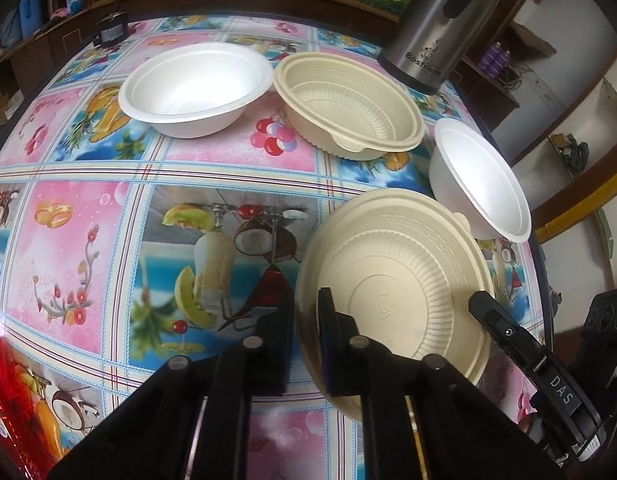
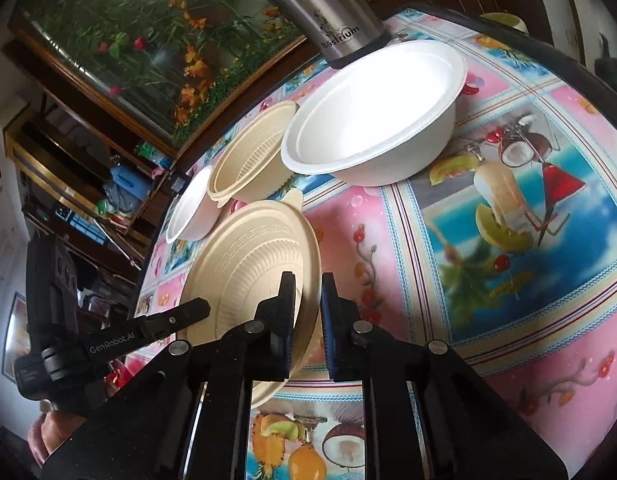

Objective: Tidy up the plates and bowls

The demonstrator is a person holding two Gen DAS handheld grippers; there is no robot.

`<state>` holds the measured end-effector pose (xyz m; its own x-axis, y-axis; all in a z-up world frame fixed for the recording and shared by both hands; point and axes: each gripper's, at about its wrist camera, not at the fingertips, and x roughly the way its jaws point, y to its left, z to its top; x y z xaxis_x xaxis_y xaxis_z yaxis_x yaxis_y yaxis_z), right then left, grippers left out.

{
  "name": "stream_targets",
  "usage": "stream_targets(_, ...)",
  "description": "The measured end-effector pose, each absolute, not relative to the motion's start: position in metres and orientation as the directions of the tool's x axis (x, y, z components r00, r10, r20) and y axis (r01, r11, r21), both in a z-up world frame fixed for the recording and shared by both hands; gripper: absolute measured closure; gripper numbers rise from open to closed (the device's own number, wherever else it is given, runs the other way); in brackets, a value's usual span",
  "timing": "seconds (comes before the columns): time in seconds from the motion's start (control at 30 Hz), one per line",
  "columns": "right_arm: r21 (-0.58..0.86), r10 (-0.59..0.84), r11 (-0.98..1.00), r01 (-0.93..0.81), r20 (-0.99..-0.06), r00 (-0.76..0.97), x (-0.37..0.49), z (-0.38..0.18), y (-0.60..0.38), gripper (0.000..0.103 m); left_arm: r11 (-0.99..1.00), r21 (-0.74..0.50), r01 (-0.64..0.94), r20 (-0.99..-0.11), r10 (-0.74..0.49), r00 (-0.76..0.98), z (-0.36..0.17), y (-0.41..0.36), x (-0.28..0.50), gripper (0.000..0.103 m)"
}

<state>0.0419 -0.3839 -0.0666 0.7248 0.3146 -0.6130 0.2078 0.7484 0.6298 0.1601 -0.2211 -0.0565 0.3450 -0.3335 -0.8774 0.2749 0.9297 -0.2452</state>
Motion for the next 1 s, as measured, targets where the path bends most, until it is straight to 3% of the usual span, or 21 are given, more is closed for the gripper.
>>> stream_targets(1.0, 0.605, 0.303, 0.780, 0.158, -0.587, 0.750, 0.021, -0.061, -0.335, 0.092, 0.937, -0.249, 0.245, -0.861, -0.330, 0.387, -0.049, -0.167, 0.121, 0.094)
